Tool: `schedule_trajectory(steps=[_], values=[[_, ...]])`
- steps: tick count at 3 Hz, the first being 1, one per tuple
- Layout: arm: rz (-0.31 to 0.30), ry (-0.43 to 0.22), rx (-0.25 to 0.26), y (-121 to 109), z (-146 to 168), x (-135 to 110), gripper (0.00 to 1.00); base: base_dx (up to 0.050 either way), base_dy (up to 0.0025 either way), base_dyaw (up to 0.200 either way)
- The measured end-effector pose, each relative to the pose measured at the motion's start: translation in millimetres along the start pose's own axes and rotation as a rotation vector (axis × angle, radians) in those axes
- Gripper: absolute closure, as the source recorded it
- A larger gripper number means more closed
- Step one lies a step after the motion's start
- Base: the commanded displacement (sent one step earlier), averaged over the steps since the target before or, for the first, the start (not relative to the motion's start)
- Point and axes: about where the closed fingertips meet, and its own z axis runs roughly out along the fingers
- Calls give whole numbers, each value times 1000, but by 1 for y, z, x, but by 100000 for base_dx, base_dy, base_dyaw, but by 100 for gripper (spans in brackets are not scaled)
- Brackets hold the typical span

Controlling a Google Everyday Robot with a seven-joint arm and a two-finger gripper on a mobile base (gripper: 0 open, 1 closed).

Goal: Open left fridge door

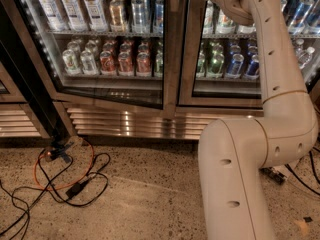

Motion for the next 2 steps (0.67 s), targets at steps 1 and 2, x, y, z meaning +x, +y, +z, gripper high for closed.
schedule_trajectory(steps=[1, 2], values=[[0, 0, 0, 0, 0, 0, 100, -4952, 4, -30], [0, 0, 0, 0, 0, 0, 100, 0, 0, 0]])
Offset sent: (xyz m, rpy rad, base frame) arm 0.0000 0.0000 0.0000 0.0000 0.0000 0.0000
